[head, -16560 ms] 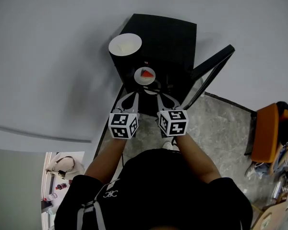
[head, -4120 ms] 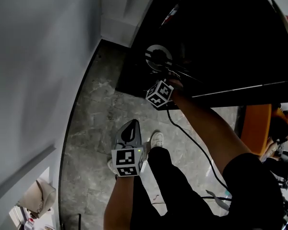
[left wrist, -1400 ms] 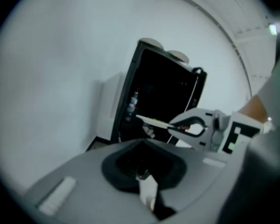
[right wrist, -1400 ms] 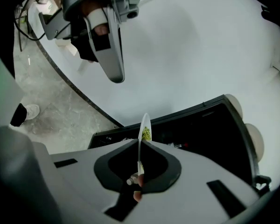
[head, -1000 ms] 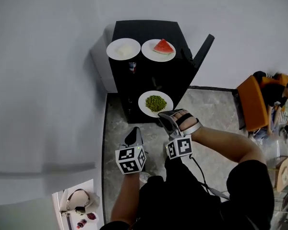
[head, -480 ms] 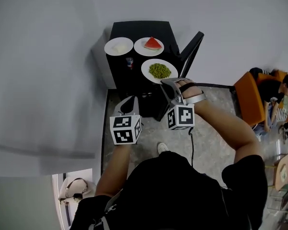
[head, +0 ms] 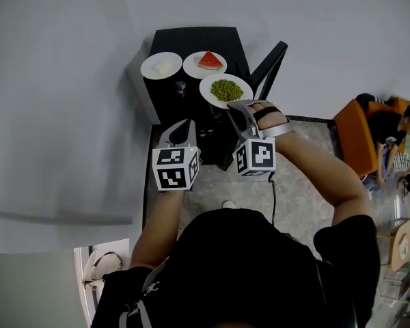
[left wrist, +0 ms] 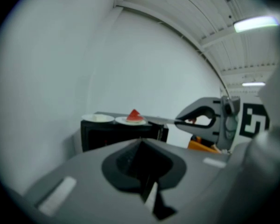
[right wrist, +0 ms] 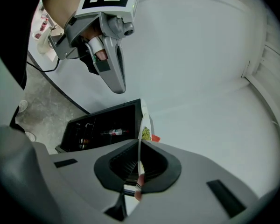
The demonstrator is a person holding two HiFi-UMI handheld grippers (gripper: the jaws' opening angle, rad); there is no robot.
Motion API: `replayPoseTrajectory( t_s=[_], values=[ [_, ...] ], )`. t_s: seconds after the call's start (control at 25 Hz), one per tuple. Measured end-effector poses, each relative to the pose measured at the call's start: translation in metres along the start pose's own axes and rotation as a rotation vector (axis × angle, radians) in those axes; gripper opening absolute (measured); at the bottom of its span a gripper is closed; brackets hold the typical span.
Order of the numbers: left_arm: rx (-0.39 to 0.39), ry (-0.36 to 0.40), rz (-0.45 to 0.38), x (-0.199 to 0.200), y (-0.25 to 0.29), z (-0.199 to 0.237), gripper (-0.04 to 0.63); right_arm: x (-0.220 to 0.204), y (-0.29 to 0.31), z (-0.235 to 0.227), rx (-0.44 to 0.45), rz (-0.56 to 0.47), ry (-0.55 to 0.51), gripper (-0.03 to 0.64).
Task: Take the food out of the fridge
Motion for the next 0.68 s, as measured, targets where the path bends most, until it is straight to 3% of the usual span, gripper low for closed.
replayPoseTrajectory(
  t_s=[0.68],
  values=[
    [0.002, -0.017, 0.003, -0.013, -0.007, -0.006, 0.000, 0.009, -0.006, 0.011, 0.004, -0.027, -0.037, 0.009]
  ],
)
Point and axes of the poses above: the fingertips, and each gripper's own axes: y forward along the fingers, z to its left, x out of its top, the point moved 9 cm from there along -y, backward along the fingers
